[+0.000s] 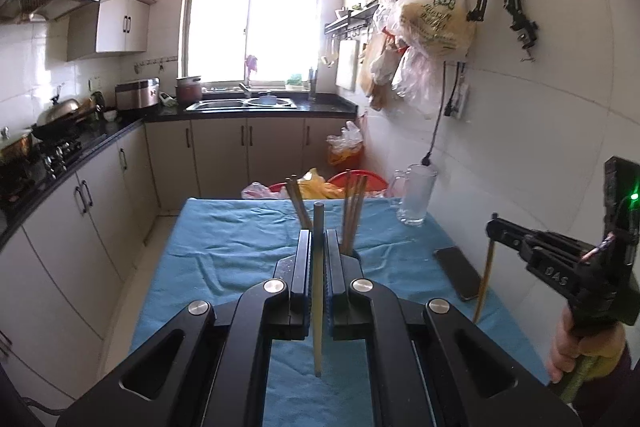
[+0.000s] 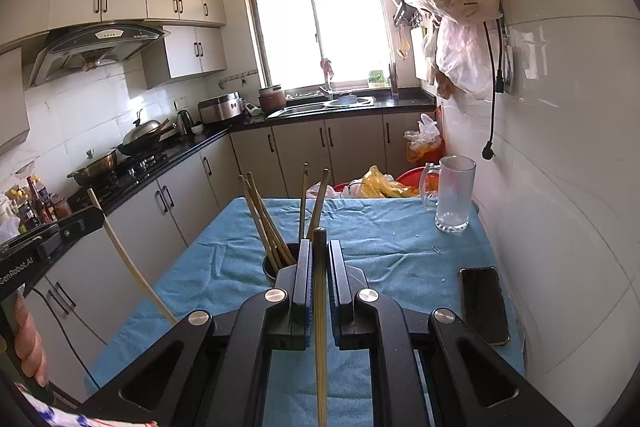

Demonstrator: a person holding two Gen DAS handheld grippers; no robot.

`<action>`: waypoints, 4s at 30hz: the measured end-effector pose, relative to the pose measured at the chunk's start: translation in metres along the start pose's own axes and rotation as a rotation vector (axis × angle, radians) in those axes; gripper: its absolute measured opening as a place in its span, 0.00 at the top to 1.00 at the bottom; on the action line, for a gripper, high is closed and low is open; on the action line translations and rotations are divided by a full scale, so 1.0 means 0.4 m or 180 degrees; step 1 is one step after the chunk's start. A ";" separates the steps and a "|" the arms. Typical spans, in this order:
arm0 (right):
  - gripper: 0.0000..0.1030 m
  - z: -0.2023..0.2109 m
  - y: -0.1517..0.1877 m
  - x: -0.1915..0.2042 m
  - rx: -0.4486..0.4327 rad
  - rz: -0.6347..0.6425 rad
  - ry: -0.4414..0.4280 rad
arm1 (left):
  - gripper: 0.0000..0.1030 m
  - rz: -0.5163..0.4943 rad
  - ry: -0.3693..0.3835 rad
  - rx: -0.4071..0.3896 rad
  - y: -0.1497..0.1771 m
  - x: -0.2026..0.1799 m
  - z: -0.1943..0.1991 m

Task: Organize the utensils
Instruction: 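Lift both chopsticks and carry them above the black holder, then lower both chopsticks into the holder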

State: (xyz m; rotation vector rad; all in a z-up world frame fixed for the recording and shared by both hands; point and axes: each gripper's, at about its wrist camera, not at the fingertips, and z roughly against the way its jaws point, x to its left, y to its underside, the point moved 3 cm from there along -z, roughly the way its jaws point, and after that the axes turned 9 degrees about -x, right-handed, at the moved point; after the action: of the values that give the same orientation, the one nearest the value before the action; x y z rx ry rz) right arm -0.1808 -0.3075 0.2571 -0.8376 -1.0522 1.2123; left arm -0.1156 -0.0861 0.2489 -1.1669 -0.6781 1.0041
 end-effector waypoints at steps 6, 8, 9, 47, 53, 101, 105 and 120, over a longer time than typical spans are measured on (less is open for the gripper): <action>0.93 -0.019 -0.010 -0.013 -0.0001 -0.0056 0.0041 | 0.95 -0.0100 -0.0130 0.0052 0.001 0.003 -0.037; 0.93 -0.023 -0.010 -0.016 0.0001 -0.0067 0.0053 | 0.95 -0.0127 -0.0159 0.0075 0.004 0.006 -0.046; 0.93 -0.026 -0.010 -0.019 0.0004 -0.0075 0.0061 | 0.95 -0.0137 -0.0168 0.0081 0.006 0.007 -0.048; 0.93 -0.107 -0.165 0.028 -0.0326 -0.0216 -0.0097 | 0.95 -0.0112 0.0206 -0.0045 -0.144 -0.020 -0.095; 0.93 -0.157 -0.234 0.066 -0.0505 -0.0231 -0.0179 | 0.95 -0.0056 0.0203 -0.0252 -0.217 -0.033 -0.159; 0.93 -0.487 -0.043 0.015 0.0066 -0.0375 -0.0143 | 0.95 0.0055 0.0177 0.0478 -0.008 -0.005 -0.476; 0.93 -0.490 -0.037 0.020 0.0099 -0.0355 -0.0131 | 0.95 0.0065 0.0140 0.0522 0.004 0.003 -0.487; 0.93 -0.502 -0.025 0.034 0.0133 -0.0274 -0.0120 | 0.95 0.0034 0.0051 0.0580 0.031 0.019 -0.496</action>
State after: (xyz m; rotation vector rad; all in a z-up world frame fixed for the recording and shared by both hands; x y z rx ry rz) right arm 0.0132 -0.2893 0.2053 -0.7324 -1.0793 1.1775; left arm 0.0548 -0.1619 0.1800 -1.0189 -0.5561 1.0420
